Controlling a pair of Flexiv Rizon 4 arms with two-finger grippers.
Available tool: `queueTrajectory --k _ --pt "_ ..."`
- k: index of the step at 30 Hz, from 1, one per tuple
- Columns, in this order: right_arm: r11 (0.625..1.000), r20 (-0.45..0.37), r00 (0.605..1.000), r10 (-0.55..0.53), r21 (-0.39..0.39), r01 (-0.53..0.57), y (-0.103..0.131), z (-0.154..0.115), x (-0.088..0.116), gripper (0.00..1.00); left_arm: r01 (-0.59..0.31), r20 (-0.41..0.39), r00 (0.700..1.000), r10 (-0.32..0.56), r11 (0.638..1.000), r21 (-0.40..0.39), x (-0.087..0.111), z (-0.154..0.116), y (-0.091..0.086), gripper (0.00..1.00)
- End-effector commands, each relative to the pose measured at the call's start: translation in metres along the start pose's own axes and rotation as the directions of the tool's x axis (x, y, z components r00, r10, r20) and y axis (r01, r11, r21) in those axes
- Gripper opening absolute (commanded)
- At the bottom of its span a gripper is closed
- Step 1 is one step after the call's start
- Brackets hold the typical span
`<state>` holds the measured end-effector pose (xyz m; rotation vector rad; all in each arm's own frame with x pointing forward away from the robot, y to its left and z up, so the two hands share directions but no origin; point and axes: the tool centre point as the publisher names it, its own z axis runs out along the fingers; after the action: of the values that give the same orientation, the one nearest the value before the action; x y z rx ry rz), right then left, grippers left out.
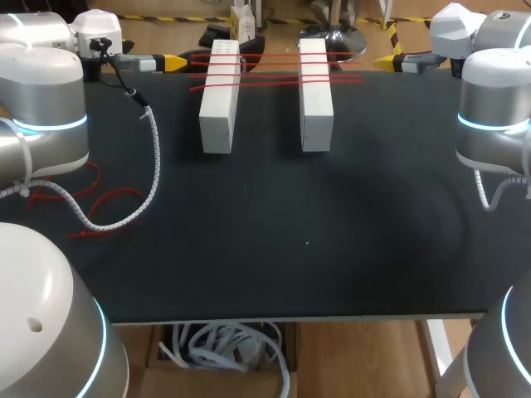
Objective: Grab the tape and strap the tape.
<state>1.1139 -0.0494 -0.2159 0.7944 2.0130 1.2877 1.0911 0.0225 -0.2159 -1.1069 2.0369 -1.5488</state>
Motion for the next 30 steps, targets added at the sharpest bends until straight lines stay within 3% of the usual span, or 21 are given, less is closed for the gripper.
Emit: queueTrajectory --k 1,15,19,22,28,29,30 --pt "1.000 -0.002 1.000 0.000 -0.001 0.000 0.000 0.000 -0.001 1.00 -0.001 0.001 1.000 0.001 1.000 0.005 0.000 0.001 0.001 1.00" --pt "1.000 -0.002 1.000 0.000 -0.001 0.000 0.000 0.000 -0.001 1.00 -0.001 0.001 1.000 0.001 1.000 0.005 0.000 0.001 0.001 1.00" --pt "1.000 -0.002 1.000 0.000 -0.001 0.000 0.000 0.000 -0.001 1.00 -0.051 -0.101 0.993 0.055 0.998 0.037 0.004 -0.003 0.002 1.00" --pt "1.000 -0.002 1.000 0.000 -0.001 0.000 0.000 0.000 -0.001 1.00 -0.133 -0.221 0.964 0.146 0.988 0.074 0.014 -0.010 0.003 1.00" --pt "1.000 -0.002 1.000 0.000 -0.001 0.000 0.000 0.000 -0.001 1.00 -0.263 -0.468 0.819 0.332 0.942 0.208 0.038 -0.028 0.006 1.00" --pt "1.000 -0.002 1.000 0.000 -0.001 0.000 0.000 0.000 -0.001 1.00 -0.261 -0.476 0.809 0.346 0.936 0.237 0.041 -0.031 0.005 1.00" --pt "1.000 -0.002 1.000 0.000 -0.001 0.000 0.000 0.000 -0.001 1.00 -0.242 -0.465 0.819 0.337 0.937 0.253 0.041 -0.033 0.005 1.00"
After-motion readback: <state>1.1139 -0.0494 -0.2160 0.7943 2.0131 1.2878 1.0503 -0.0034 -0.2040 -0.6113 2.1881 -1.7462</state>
